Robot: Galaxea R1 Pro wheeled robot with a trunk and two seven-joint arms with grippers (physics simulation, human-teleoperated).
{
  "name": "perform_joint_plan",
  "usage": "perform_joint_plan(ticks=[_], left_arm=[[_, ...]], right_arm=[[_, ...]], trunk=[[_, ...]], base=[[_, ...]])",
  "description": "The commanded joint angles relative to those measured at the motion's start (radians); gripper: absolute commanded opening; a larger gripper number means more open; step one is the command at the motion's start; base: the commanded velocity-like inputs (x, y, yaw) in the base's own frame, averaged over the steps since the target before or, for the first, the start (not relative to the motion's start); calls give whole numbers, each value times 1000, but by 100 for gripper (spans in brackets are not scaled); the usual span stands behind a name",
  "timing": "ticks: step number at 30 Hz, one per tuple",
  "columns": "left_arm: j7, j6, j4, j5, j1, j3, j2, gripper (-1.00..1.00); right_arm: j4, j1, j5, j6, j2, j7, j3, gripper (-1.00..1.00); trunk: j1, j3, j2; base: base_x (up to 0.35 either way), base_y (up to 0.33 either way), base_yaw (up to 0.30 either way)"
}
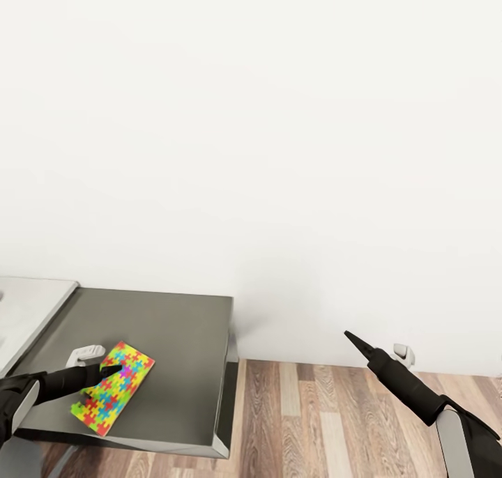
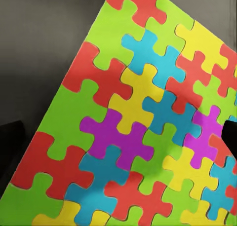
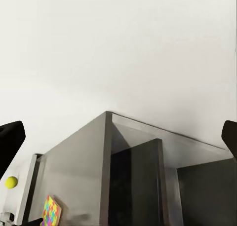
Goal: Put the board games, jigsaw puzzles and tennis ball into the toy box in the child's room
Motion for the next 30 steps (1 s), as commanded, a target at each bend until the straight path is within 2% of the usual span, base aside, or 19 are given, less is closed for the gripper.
perform_joint_plan(ticks=[1, 23, 30], left_arm=[[-4, 12, 1, -4, 1, 1, -1, 100], [-6, 12, 1, -4, 1, 1, -1, 100], [-6, 12, 1, -4, 1, 1, -1, 100]], right_arm=[[0, -1, -2, 6, 1, 2, -2, 100], [-1, -1, -3, 6, 1, 6, -2, 100], [-1, -1, -3, 8, 1, 2, -1, 100]], trunk=[[1, -2, -1], [1, -2, -1], [1, -2, -1]], base=[[-1, -88, 0], [-48, -109, 0], [-4, -18, 0]])
